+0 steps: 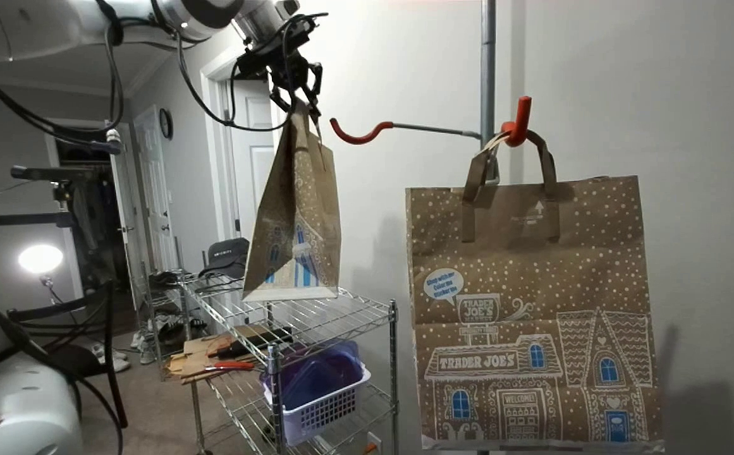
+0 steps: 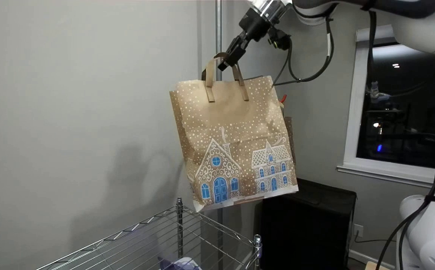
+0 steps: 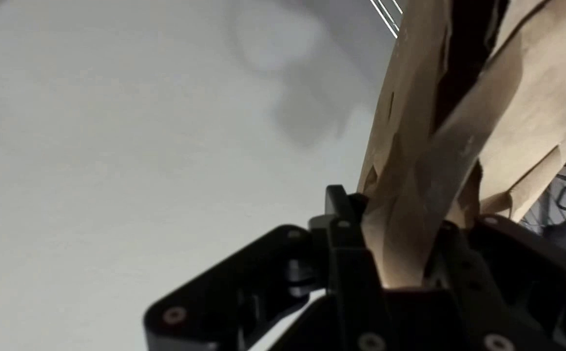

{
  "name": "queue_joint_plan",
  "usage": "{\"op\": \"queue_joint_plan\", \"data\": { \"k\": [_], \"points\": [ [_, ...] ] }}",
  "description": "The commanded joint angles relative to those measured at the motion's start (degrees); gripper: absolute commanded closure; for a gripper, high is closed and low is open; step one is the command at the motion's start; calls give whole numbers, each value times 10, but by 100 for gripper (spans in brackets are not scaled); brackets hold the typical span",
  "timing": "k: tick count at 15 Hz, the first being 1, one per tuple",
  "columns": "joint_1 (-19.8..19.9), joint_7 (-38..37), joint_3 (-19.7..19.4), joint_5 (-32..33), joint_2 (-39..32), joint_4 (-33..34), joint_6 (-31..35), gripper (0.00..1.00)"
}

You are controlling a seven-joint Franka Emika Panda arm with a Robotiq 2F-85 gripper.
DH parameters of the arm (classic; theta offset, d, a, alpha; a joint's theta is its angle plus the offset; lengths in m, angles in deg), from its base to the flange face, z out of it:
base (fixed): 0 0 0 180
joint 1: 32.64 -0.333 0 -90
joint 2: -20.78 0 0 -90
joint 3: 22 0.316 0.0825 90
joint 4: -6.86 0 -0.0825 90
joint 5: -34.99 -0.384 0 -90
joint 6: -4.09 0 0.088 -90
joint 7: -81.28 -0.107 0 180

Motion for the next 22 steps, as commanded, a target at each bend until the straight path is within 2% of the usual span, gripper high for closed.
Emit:
{"op": "queue_joint_plan", "data": {
  "k": [1, 5, 10, 12, 16, 18, 19, 22],
  "points": [
    [30, -135, 61, 118, -83, 89, -35, 96],
    [23, -283, 113, 239, -166, 178, -131, 96],
    [-30, -395, 137, 273, -251, 286, -246, 96],
    [-55, -402, 136, 259, -278, 323, -266, 96],
    [-115, -397, 133, 289, -331, 373, -279, 96],
    [-147, -386, 127, 326, -349, 378, -279, 97],
    [-147, -378, 139, 346, -347, 362, -283, 96],
    [-171, -373, 136, 367, -355, 349, -321, 96]
  ]
}}
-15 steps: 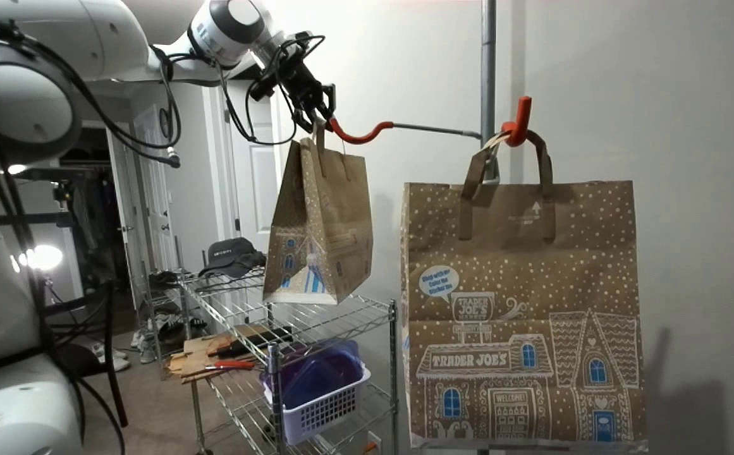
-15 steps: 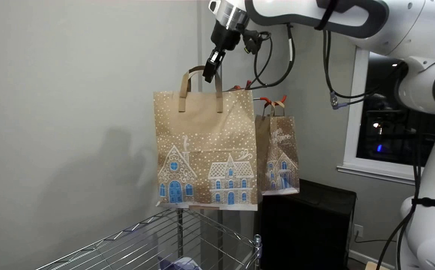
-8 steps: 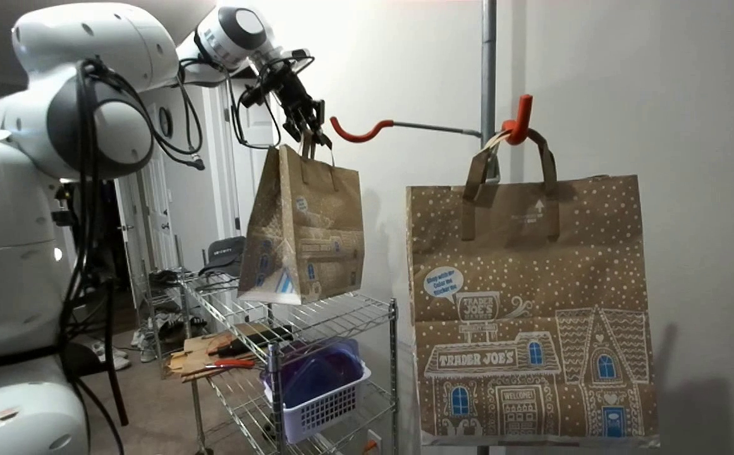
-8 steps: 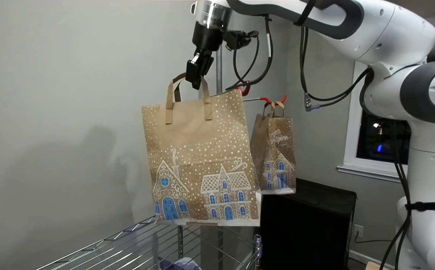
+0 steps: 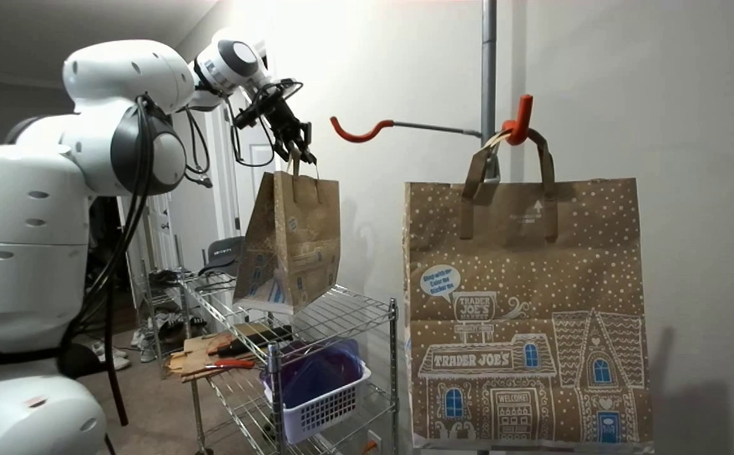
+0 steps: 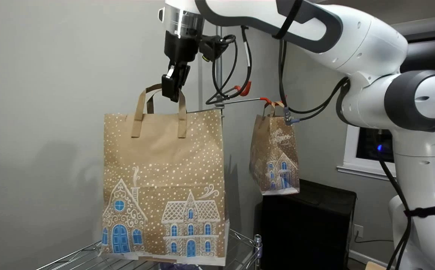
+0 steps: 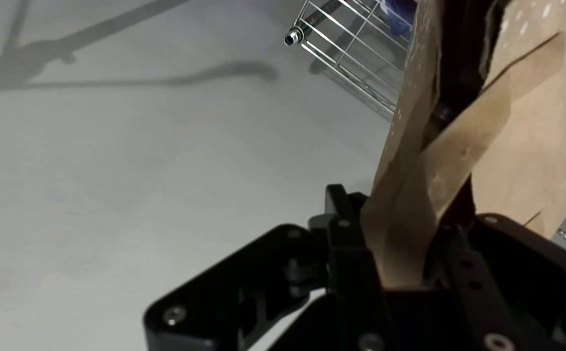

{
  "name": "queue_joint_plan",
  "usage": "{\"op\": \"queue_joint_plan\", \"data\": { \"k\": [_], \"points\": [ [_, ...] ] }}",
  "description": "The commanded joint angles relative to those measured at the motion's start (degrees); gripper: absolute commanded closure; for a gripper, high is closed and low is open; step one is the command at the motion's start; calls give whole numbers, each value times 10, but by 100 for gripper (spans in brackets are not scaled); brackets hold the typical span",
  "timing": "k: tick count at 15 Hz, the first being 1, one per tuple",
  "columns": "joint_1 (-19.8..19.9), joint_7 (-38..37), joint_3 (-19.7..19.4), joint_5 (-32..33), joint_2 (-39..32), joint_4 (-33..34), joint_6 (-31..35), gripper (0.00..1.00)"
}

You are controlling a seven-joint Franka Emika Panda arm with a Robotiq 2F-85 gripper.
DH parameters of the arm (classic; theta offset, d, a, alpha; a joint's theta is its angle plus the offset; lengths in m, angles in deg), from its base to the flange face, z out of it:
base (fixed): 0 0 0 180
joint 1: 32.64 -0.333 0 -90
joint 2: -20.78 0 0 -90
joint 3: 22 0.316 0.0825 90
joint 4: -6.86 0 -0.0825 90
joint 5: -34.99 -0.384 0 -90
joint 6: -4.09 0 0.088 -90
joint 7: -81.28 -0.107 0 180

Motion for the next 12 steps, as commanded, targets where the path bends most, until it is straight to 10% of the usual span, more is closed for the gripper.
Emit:
{"op": "queue_joint_plan", "data": {
  "k": [1, 7, 8, 12],
  "points": [
    [-19, 12, -1, 30, -10, 2, -45, 97],
    [-23, 6, -3, 23, -24, 17, -59, 97],
    [-21, 11, -2, 14, -24, 17, -61, 71],
    [-4, 62, 3, -22, 0, -7, -40, 51]
  ]
}}
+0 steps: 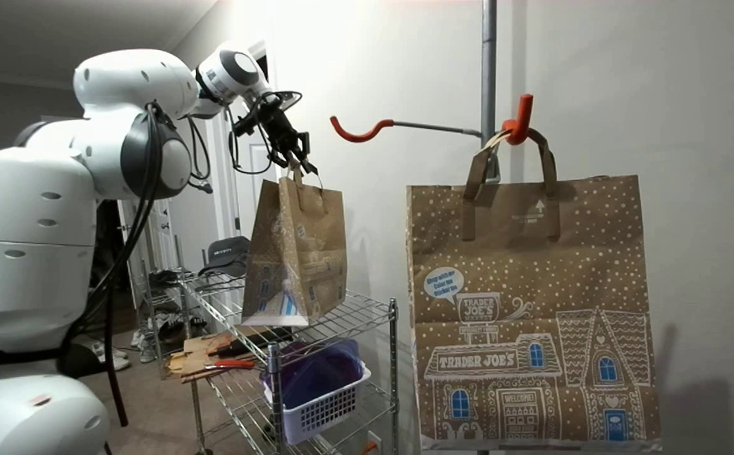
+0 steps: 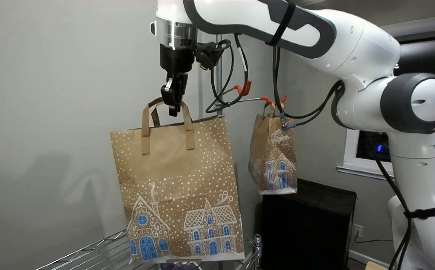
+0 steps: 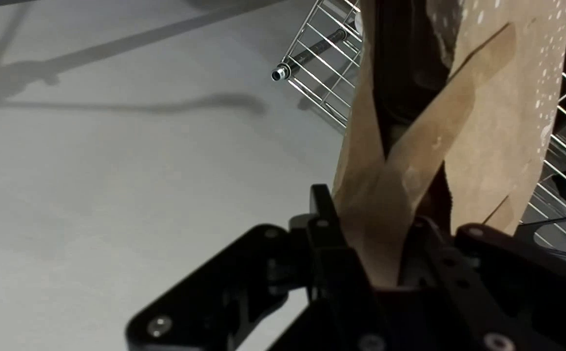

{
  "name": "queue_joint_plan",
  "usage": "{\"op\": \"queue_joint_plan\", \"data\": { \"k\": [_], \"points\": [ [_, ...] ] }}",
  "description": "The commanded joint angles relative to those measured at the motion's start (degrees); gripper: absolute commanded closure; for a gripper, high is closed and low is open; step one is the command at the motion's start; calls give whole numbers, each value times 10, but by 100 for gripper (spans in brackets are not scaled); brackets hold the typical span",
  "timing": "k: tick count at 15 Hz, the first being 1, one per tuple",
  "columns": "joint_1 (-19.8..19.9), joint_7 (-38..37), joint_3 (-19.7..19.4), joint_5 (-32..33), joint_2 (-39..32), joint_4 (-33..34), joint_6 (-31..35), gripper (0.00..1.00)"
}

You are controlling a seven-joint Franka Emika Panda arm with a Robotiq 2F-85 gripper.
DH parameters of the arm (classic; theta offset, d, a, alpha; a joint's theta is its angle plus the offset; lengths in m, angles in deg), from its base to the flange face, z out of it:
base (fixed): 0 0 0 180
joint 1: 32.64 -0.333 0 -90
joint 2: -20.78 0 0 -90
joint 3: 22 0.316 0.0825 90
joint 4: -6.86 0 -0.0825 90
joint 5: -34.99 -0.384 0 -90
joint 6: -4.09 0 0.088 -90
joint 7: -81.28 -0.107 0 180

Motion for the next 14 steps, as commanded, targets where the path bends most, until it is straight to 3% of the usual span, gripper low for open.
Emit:
{"op": "queue_joint_plan", "data": {
  "k": [1, 4, 8, 14],
  "points": [
    [19, 66, 3, -31, 34, -24, -7, 45],
    [29, 78, -6, -27, 77, -62, -26, 27],
    [57, 64, -21, -71, 142, -108, -33, 2],
    [73, 79, -53, -157, 211, -168, 31, 0]
  ]
}}
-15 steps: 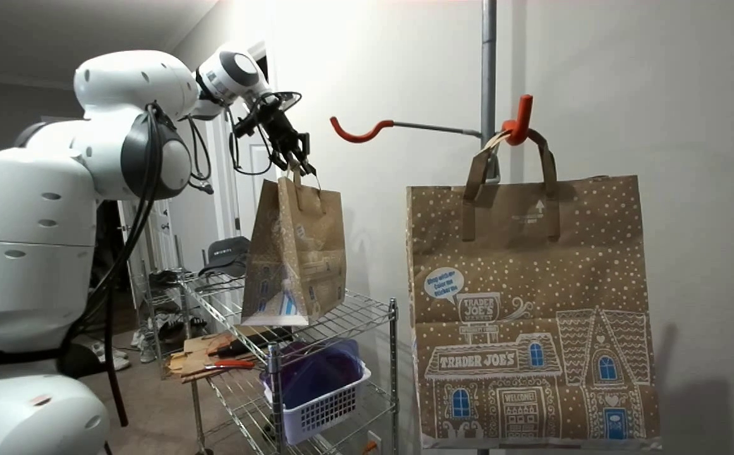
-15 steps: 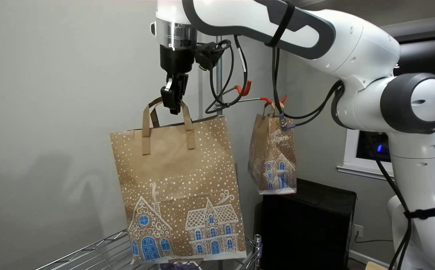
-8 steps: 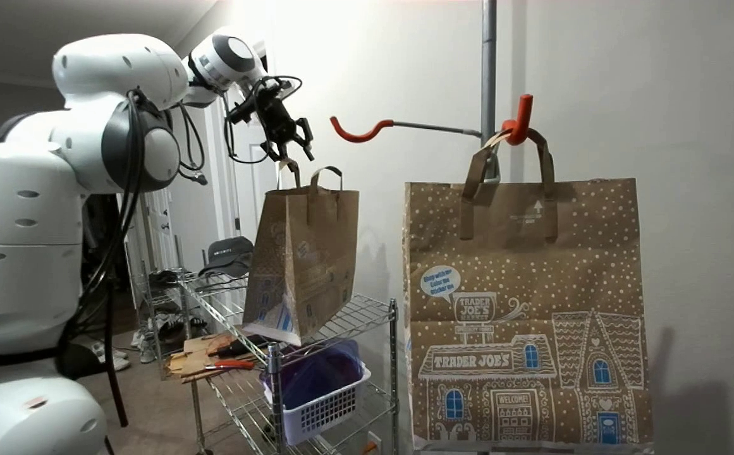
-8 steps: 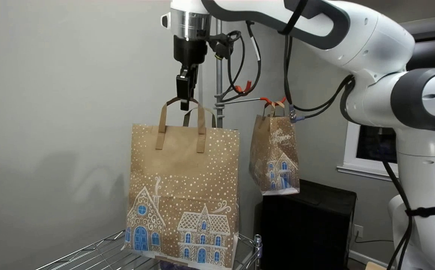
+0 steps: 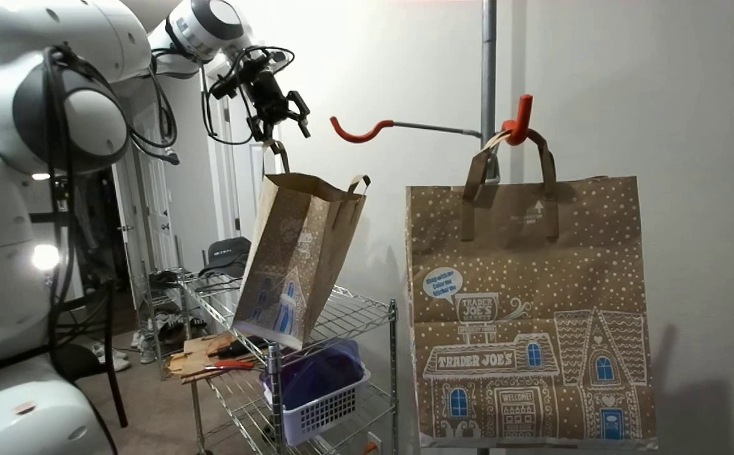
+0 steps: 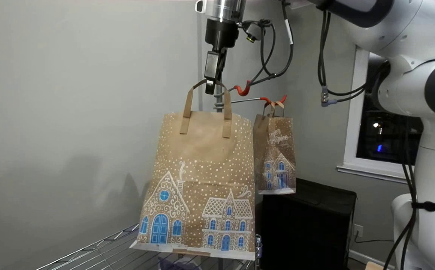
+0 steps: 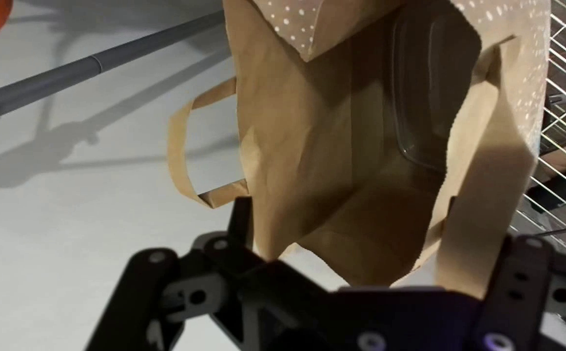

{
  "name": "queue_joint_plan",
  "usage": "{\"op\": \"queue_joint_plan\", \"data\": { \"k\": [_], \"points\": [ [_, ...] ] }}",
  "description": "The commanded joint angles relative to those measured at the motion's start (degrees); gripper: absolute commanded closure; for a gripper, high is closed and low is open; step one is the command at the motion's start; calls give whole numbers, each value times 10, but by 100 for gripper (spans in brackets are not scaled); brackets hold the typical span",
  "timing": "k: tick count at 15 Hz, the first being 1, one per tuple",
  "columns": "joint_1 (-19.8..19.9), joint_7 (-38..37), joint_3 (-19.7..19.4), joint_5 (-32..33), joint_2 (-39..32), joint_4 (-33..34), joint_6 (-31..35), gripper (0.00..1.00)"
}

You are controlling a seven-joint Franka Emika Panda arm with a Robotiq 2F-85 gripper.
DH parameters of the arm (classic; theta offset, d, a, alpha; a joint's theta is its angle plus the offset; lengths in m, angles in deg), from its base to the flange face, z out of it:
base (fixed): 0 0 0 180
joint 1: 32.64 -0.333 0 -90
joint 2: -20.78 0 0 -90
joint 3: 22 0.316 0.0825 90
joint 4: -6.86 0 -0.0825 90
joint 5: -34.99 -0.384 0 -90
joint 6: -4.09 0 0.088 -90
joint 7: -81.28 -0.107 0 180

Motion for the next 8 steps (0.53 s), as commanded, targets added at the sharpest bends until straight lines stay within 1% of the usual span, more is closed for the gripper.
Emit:
{"op": "queue_joint_plan", "data": {
  "k": [1, 2, 4, 8],
  "points": [
    [10, 34, -22, -64, 54, -72, 73, 0],
    [8, 55, -29, -86, 62, -86, 107, 0],
    [2, 96, -36, -115, 63, -98, 145, 0],
    [-3, 161, -36, -134, 58, -110, 165, 0]
  ]
}}
